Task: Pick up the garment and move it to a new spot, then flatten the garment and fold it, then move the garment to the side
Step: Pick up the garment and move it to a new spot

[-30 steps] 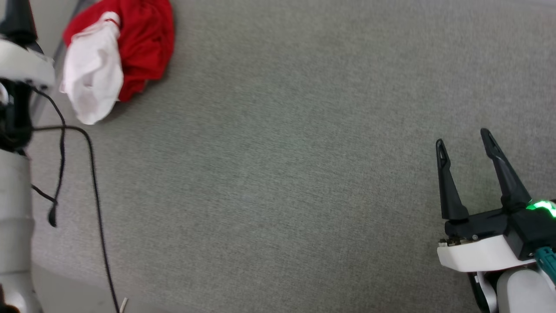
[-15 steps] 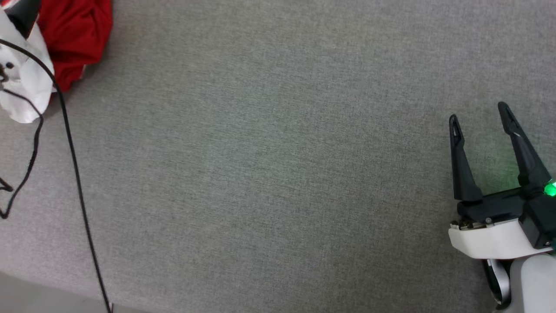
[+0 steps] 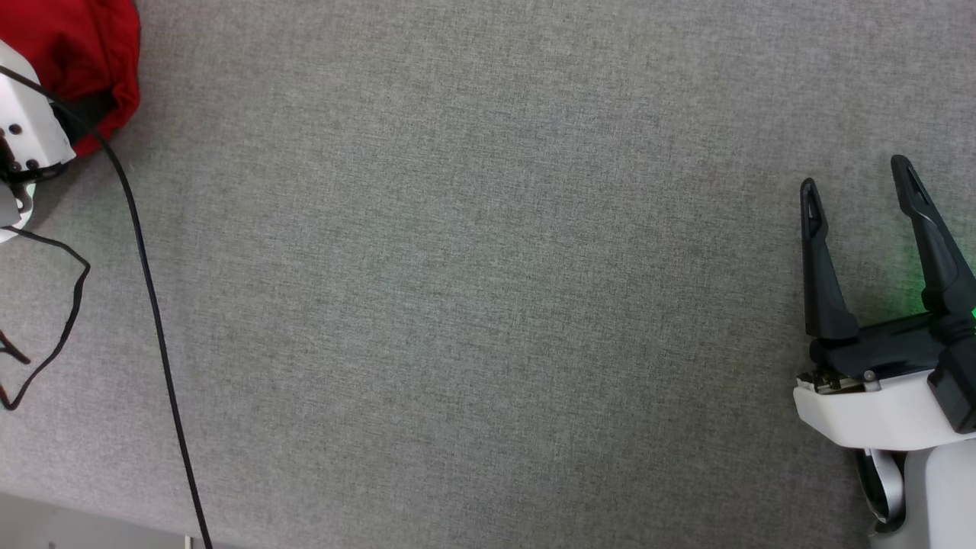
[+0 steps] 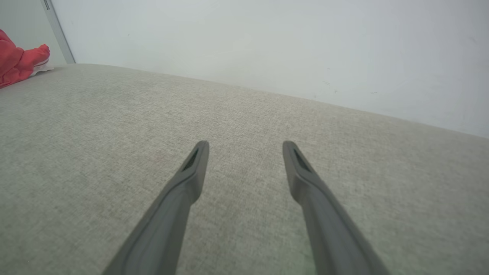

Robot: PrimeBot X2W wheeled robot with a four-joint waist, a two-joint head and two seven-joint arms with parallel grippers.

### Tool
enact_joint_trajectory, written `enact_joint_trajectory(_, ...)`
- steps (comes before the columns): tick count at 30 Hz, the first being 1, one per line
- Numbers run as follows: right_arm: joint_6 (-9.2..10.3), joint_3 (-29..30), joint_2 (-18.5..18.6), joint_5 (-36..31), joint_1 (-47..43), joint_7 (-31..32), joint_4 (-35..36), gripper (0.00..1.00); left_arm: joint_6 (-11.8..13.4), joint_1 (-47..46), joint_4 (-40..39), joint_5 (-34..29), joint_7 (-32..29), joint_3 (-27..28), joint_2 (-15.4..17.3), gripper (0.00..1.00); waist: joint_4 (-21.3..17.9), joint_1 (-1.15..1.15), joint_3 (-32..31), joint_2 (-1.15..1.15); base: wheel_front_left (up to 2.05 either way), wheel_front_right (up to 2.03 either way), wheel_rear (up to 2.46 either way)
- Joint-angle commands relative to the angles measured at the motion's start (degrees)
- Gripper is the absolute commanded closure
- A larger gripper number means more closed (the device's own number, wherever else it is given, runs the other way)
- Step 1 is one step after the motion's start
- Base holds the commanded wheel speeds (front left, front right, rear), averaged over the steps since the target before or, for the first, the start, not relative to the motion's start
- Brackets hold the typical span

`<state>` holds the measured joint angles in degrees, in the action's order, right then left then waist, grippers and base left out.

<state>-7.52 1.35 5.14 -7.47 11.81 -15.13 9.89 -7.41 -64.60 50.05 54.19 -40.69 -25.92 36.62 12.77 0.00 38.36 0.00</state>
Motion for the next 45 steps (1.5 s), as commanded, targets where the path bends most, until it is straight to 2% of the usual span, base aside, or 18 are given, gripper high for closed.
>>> enact_joint_trajectory(1,0.06,0.2,0.1,-0.1,0.5,0.0,-1.1,0.0,0.0,3.2,2.0,0.2,-1.4,-1.8,-2.0,0.0,-0.1,0.0,0.0,0.0,0.0,0.0,0.0)
enact_joint_trajectory(4,0.07,0.6,-0.2,0.2,0.4,0.0,-1.8,0.0,0.0,4.3,2.7,0.9,-1.2,-3.8,-2.3,0.0,-0.3,0.0,-0.5,0.0,0.0,0.0,0.0)
enact_joint_trajectory(5,0.07,0.8,-0.3,0.3,0.3,0.0,-2.0,0.0,0.0,4.3,2.5,1.0,-0.8,-4.3,-2.0,0.6,-0.3,0.0,-0.7,0.0,0.0,0.0,0.0)
enact_joint_trajectory(6,0.07,0.8,-0.4,0.4,0.3,0.0,-2.1,0.0,0.0,3.8,2.2,0.9,0.3,-4.6,-1.5,1.0,-0.2,0.0,-1.0,0.0,0.0,0.0,0.0)
enact_joint_trajectory(14,0.06,-0.8,-1.1,1.6,-0.5,-0.1,-3.4,0.0,0.0,-1.8,-3.7,0.8,9.4,-8.5,3.2,1.0,0.5,0.0,-6.2,0.0,0.0,0.0,0.0)
enact_joint_trajectory(19,0.06,-1.7,-1.7,2.8,-1.1,-0.1,-4.8,0.0,0.0,-4.4,-8.7,-0.1,13.4,-12.8,5.6,1.0,0.4,0.0,-10.4,0.0,0.0,0.0,0.0)
enact_joint_trajectory(22,0.06,-1.9,-2.1,3.3,-1.6,-0.1,-5.5,0.0,0.0,-6.5,-12.2,-0.9,14.9,-15.9,6.8,1.0,0.0,0.0,-12.8,0.0,0.0,0.0,0.0)
enact_joint_trajectory(26,0.06,-1.9,-2.3,4.2,-2.2,-0.1,-6.2,0.0,0.0,-8.9,-16.4,-1.7,16.6,-19.3,6.6,1.0,-1.3,0.0,-15.5,0.0,0.0,0.0,0.0)
enact_joint_trajectory(31,0.06,-2.1,-2.3,7.1,-2.8,-0.1,-6.5,0.0,0.0,-11.9,-21.3,-3.1,17.3,-23.5,4.8,1.0,-4.3,0.0,-17.9,0.0,0.0,0.0,0.0)
enact_joint_trajectory(36,0.06,-1.9,-2.3,8.9,-3.1,-0.1,-6.6,0.0,0.0,-13.3,-24.7,-4.3,18.0,-27.2,0.9,1.0,-8.1,0.0,-18.9,0.0,0.0,0.0,0.0)
enact_joint_trajectory(45,0.06,-0.8,-2.3,10.6,-3.1,-0.1,-5.9,0.0,0.0,-15.4,-27.3,-3.9,20.6,-34.4,-10.1,1.0,-15.0,0.0,-17.6,0.0,0.0,0.0,0.0)
